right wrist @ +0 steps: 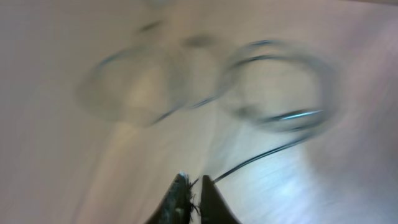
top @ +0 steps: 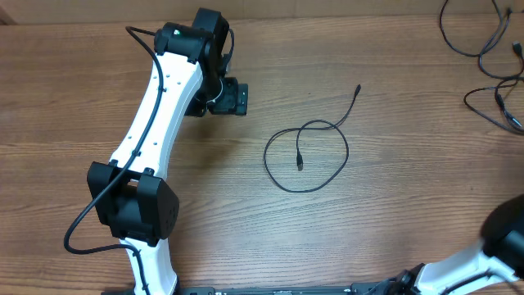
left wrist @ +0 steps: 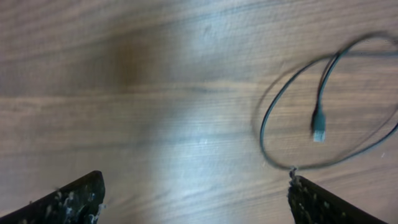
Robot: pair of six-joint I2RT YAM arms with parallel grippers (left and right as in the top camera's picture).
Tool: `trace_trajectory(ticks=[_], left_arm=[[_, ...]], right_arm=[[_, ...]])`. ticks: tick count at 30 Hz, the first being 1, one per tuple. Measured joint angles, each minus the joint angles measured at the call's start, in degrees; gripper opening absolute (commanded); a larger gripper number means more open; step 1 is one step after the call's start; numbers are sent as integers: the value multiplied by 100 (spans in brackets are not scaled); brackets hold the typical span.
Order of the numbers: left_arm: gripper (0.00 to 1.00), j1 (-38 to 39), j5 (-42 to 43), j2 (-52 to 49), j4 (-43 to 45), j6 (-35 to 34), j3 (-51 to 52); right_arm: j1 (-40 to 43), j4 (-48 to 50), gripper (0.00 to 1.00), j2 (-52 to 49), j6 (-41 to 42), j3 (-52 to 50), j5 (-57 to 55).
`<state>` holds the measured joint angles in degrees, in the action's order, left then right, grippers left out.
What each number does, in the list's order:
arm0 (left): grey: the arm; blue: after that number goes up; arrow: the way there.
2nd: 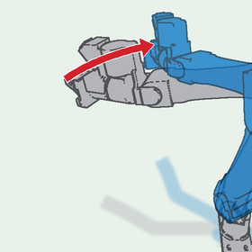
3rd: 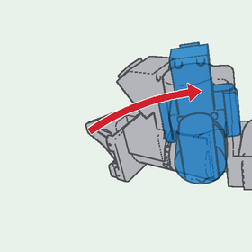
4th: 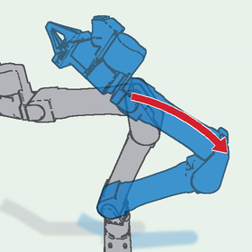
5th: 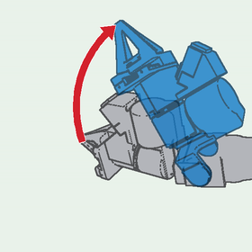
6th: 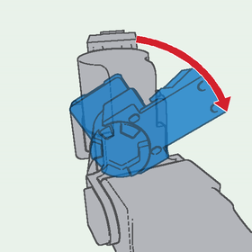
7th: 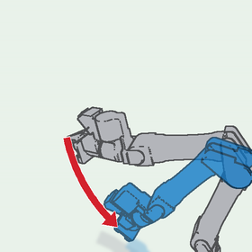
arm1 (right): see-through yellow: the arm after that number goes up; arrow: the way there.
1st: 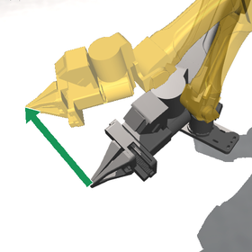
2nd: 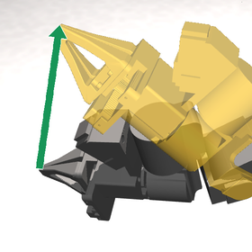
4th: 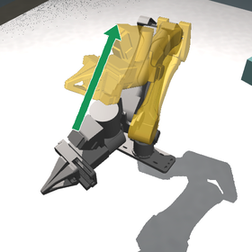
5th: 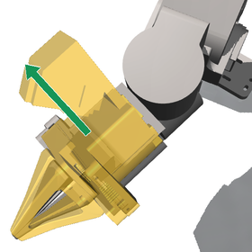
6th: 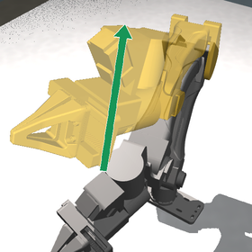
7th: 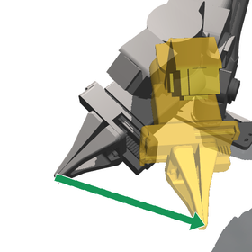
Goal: Untangle cables
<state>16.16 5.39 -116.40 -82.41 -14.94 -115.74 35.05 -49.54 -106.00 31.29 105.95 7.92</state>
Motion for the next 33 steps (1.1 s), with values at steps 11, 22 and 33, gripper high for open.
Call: trace_trajectory(ticks=[11,22,33], left_arm=[[93,0,0,0,304,-144,2],[100,0,0,0,343,-144,2],[100,0,0,0,323,-146,2]], right_arm=[[-3521,-1523,84,-20,518,-702,61],[-5283,127,100,-37,3637,-2238,-372],[-5912,2214,85,-42,4264,-3676,-693]])
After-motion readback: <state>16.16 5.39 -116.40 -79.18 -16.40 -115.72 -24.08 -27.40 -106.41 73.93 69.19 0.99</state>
